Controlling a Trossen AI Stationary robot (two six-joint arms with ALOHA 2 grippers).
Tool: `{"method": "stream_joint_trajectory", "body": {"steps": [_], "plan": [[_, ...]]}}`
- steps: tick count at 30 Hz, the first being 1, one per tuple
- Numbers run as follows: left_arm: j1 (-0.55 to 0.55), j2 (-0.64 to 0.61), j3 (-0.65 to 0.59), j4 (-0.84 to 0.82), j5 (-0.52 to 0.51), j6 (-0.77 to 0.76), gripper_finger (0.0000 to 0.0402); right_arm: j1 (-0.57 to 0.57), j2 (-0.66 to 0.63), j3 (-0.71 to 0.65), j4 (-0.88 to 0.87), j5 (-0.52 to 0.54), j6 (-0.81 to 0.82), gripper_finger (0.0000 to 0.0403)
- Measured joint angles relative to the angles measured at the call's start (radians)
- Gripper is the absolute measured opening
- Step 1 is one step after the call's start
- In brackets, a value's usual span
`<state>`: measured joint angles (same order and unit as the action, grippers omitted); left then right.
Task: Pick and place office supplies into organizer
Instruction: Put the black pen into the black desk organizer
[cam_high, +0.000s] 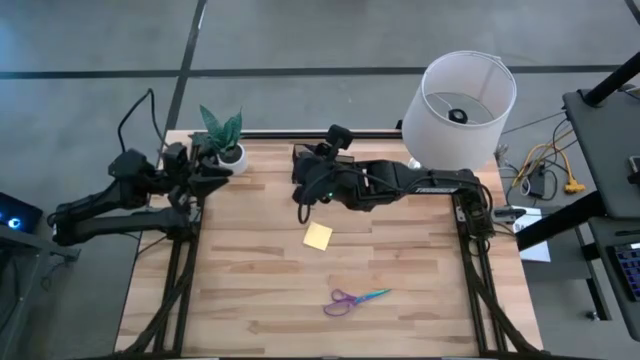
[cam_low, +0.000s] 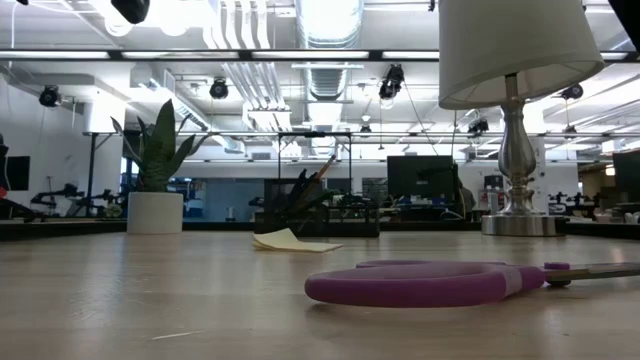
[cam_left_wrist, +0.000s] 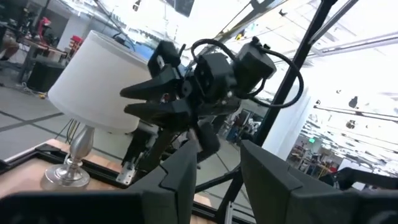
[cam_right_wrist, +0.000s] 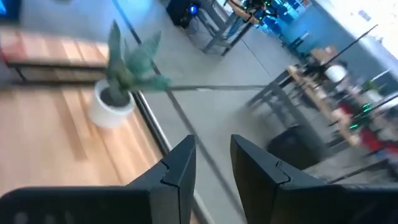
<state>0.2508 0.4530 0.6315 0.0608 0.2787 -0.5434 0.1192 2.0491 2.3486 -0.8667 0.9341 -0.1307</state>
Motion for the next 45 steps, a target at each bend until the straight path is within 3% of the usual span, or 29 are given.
{"method": "stream_joint_trajectory", "body": {"steps": [2, 7, 13, 19, 24, 27, 32, 39, 42, 45], "plan": [[0.0, -0.008, 0.0, 0.0, 0.0, 0.0, 0.0106, 0.0, 0.0, 0.0, 0.03, -0.025, 0.111, 0.0094], [0.0, -0.016, 0.0, 0.002, 0.0, 0.0, 0.0106, 0.005, 0.0, 0.0, 0.099, -0.083, 0.567, 0.0095], [0.0, -0.011, 0.0, 0.001, 0.0, -0.001, 0.0106, 0.001, 0.0, 0.0, 0.094, -0.113, 0.661, 0.0094], [0.0, -0.002, -0.001, 0.0, 0.0, 0.0, 0.0106, 0.005, 0.025, -0.001, 0.055, -0.347, 0.744, 0.0098], [0.0, 0.002, -0.001, 0.0, 0.004, 0.0, 0.0106, -0.054, 0.066, -0.007, -0.179, -0.699, 0.999, 0.0102], [0.0, 0.001, -0.001, 0.001, 0.004, 0.0, 0.0106, -0.091, 0.127, -0.038, -0.357, -0.818, 1.043, 0.0102], [0.0, -0.009, -0.001, 0.001, 0.017, 0.001, 0.0106, -0.132, 0.17, -0.121, -0.36, -0.755, 1.048, 0.0109], [0.0, -0.035, -0.001, -0.02, 0.043, 0.015, 0.0106, -0.203, 0.157, -0.21, -0.395, -0.755, 1.022, 0.0172], [0.0, -0.049, -0.001, -0.12, -0.02, 0.08, 0.0106, -0.242, 0.14, -0.261, -0.387, -0.772, 1.042, 0.0204], [0.0, -0.06, -0.002, -0.249, -0.145, 0.128, 0.0106, -0.295, 0.143, -0.317, -0.308, -0.91, 1.057, 0.0225]]}}
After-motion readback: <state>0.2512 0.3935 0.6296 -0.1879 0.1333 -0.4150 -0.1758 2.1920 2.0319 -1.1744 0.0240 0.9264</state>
